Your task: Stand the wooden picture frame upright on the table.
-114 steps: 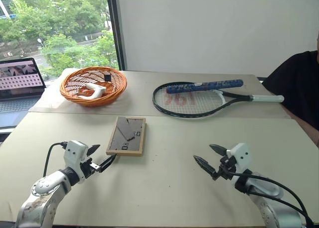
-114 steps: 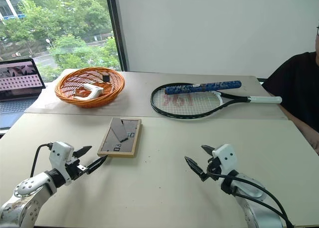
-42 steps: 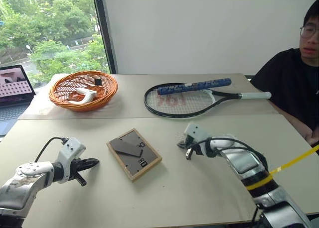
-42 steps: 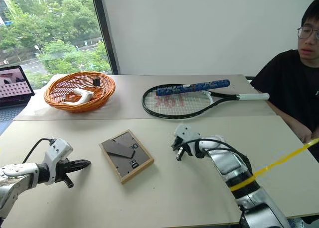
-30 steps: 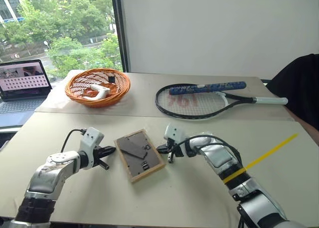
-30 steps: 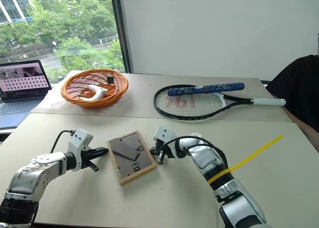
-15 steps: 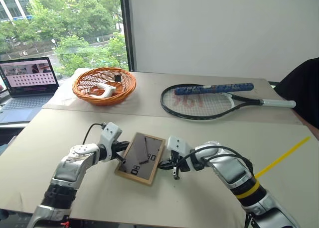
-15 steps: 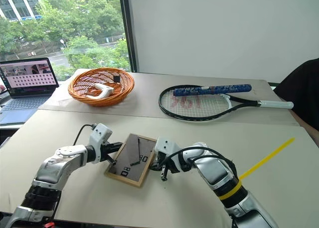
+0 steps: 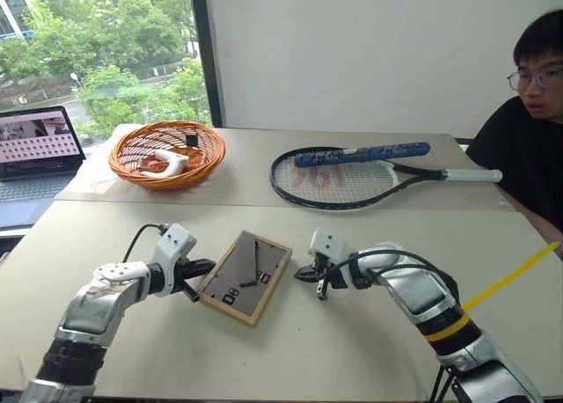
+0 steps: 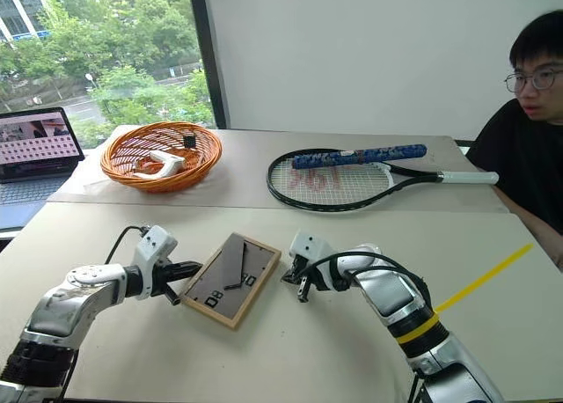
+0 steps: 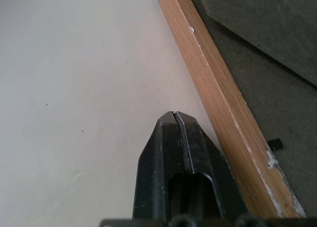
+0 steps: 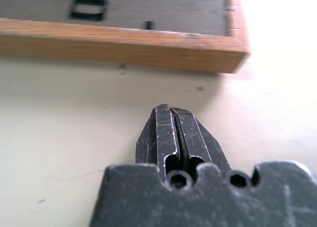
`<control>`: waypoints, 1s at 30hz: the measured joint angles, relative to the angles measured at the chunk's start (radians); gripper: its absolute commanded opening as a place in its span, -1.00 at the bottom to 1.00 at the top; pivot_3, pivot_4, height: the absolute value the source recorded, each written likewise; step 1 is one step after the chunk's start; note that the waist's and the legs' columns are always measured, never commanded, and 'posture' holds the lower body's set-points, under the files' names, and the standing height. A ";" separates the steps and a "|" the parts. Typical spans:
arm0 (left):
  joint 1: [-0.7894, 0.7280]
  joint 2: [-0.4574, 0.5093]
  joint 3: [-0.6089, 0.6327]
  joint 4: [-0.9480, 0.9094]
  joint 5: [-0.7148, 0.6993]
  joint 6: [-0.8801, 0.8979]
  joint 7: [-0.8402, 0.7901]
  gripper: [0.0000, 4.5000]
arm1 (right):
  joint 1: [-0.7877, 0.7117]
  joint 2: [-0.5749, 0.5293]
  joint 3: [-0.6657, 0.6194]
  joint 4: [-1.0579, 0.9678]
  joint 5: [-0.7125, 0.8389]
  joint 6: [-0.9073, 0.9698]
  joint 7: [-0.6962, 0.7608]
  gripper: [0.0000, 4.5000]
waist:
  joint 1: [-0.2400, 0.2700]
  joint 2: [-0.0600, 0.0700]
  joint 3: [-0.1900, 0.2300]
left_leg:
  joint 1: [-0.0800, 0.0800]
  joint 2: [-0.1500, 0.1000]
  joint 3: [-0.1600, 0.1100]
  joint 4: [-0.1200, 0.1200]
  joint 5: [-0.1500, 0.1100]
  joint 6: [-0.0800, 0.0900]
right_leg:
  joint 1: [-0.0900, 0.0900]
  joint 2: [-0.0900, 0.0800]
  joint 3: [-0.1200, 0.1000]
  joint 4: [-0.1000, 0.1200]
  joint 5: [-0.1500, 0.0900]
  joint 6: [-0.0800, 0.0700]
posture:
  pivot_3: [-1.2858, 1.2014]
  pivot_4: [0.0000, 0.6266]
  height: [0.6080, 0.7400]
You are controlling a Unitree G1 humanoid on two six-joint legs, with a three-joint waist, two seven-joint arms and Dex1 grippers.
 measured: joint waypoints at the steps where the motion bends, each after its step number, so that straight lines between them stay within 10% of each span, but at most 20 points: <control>1: 0.010 -0.003 0.004 -0.019 -0.003 0.011 0.004 -1.00 | -0.013 0.007 0.000 0.028 -0.007 -0.018 -0.007 -0.98 | 0.000 0.000 0.000 | 0.000 0.000 0.000 0.000 0.000 0.000 | 0.000 0.000 0.000 0.000 0.000 0.000 | 0.03 -0.52 0.43; 16: 0.022 -0.070 -0.017 -0.141 -0.065 0.157 0.049 -1.00 | -0.049 0.082 -0.017 0.134 -0.055 -0.099 -0.024 -0.98 | 0.006 0.000 0.000 | 0.000 0.000 0.000 0.000 0.000 0.000 | 0.000 0.000 0.000 0.000 0.000 0.000 | 0.03 -0.52 0.43; 24: 0.004 -0.037 0.134 -0.066 -0.119 0.267 0.107 -1.00 | 0.062 -0.107 -0.074 -0.030 -0.011 -0.056 0.069 -0.98 | 0.006 -0.001 0.000 | -0.001 0.000 0.000 -0.001 0.000 0.000 | -0.001 0.000 0.000 0.000 -0.001 0.001 | 0.03 -0.52 0.43; 30: -0.029 -0.016 0.354 -0.078 -0.343 0.707 0.083 -0.23 | 0.163 -0.216 -0.127 -0.167 0.083 -0.088 0.205 -1.00 | -0.017 -0.001 0.001 | -0.002 0.000 -0.001 -0.004 0.000 0.000 | -0.002 0.001 0.000 0.000 -0.004 0.002 | 0.03 -0.52 0.43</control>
